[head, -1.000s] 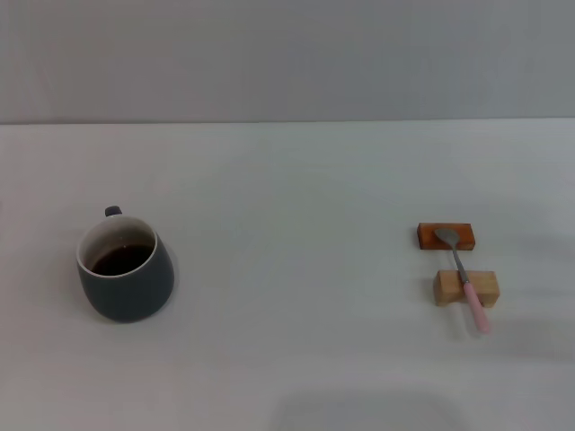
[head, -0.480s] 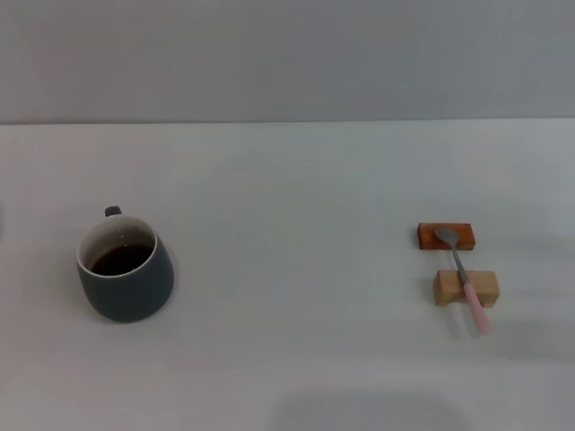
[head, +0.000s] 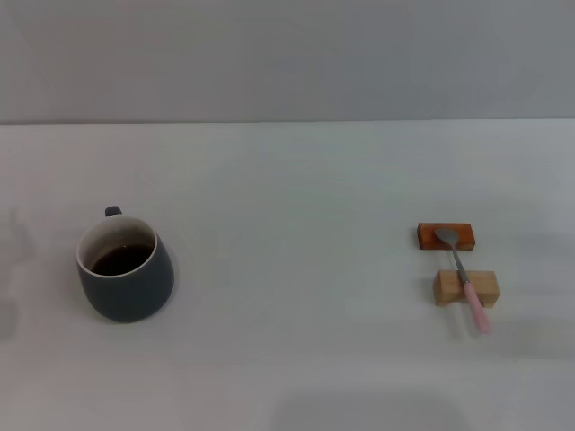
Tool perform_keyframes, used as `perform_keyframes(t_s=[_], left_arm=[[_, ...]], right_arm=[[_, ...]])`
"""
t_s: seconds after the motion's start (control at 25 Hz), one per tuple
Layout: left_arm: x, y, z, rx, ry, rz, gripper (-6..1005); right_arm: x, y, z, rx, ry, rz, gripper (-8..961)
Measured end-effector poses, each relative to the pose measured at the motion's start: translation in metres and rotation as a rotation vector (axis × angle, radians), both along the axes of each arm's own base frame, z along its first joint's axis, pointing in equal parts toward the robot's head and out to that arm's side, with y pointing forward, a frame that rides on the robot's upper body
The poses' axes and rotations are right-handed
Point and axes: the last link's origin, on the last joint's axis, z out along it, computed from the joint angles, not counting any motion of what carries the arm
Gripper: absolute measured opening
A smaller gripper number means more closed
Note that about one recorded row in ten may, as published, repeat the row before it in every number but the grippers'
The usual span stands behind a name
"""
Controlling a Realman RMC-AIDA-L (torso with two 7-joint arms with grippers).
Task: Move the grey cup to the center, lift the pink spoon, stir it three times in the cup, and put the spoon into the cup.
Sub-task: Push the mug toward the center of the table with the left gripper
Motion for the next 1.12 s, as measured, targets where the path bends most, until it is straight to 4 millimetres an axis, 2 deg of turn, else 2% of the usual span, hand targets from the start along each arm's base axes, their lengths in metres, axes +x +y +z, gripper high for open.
perform_keyframes(t_s=[0.2,0.48,0.72,1.12], left_arm=[[0.010,-0.011,-0.017,-0.089,0.050,-0.085,41],[0.010,-0.023,-0.033,-0.183,0.078,-0.110,11],[0.011,-0.026,-0.039,-0.221,0.092,-0.120,-2],[0.022,-0.029,-0.060,-0.336,0.130,-0.192,-1]], right_arm=[[-0.001,0.001,0.001,0.002,-0.001,0.003,738],[-0.001,0.001,0.001,0.003,-0.001,0.005,738],[-0.002,0.001,0.002,0.005,-0.005,0.008,738],[-0.003,0.002,0.004,0.012,-0.008,0.010,738]])
